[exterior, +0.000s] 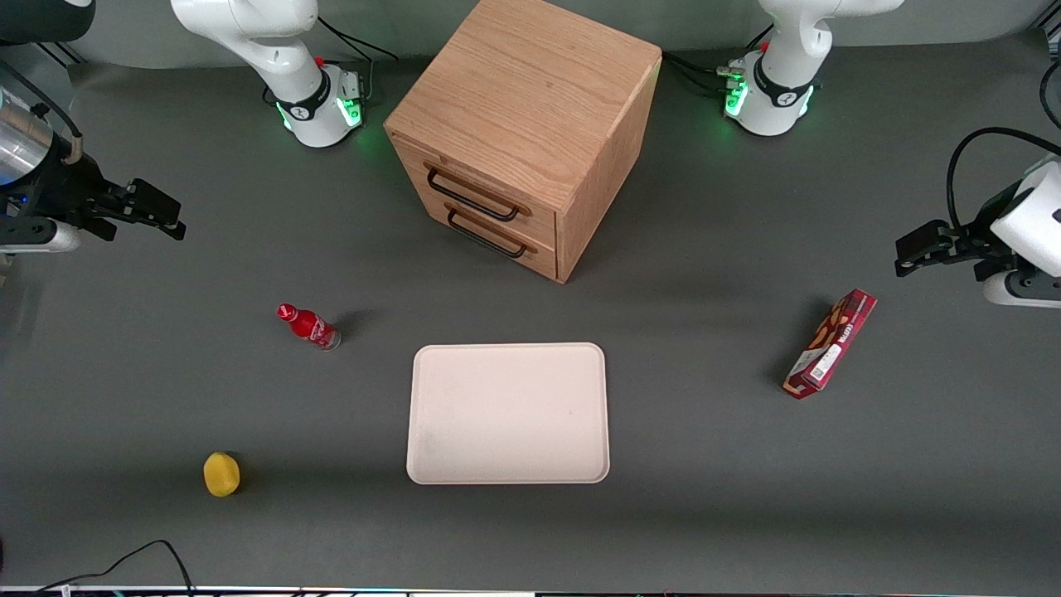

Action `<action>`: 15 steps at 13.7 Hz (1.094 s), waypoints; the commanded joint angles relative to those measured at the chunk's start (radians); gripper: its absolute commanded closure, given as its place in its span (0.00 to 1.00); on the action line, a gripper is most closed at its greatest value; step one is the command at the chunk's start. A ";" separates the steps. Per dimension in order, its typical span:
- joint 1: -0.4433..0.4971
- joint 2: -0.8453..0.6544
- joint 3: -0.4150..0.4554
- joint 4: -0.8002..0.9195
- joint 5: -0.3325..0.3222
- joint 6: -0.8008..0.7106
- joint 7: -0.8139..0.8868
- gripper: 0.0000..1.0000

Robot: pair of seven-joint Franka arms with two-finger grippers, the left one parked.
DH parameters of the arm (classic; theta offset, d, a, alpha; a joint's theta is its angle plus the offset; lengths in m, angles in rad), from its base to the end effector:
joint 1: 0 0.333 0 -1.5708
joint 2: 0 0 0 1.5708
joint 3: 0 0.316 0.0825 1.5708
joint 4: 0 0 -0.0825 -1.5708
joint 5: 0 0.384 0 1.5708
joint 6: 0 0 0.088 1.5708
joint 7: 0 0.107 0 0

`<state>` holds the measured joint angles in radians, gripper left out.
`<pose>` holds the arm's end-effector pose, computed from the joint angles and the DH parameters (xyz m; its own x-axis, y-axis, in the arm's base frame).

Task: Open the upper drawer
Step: 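Move the right gripper toward the upper drawer's black handle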

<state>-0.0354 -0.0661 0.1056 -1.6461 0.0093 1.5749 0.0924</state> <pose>0.5322 0.0403 0.6251 0.9997 -0.0225 -0.0057 -0.0225 -0.9997 -0.0018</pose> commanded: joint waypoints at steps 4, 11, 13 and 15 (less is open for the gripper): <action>0.006 0.005 0.139 0.074 0.092 -0.121 -0.077 0.00; 0.006 0.113 0.408 0.114 0.222 -0.092 -0.216 0.00; 0.005 0.172 0.408 0.111 0.314 -0.061 -0.295 0.00; 0.014 0.248 0.420 0.109 0.325 -0.027 -0.382 0.00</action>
<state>-0.0238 0.0880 0.5163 -1.5728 0.2985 1.5308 -0.1982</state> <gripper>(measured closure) 0.000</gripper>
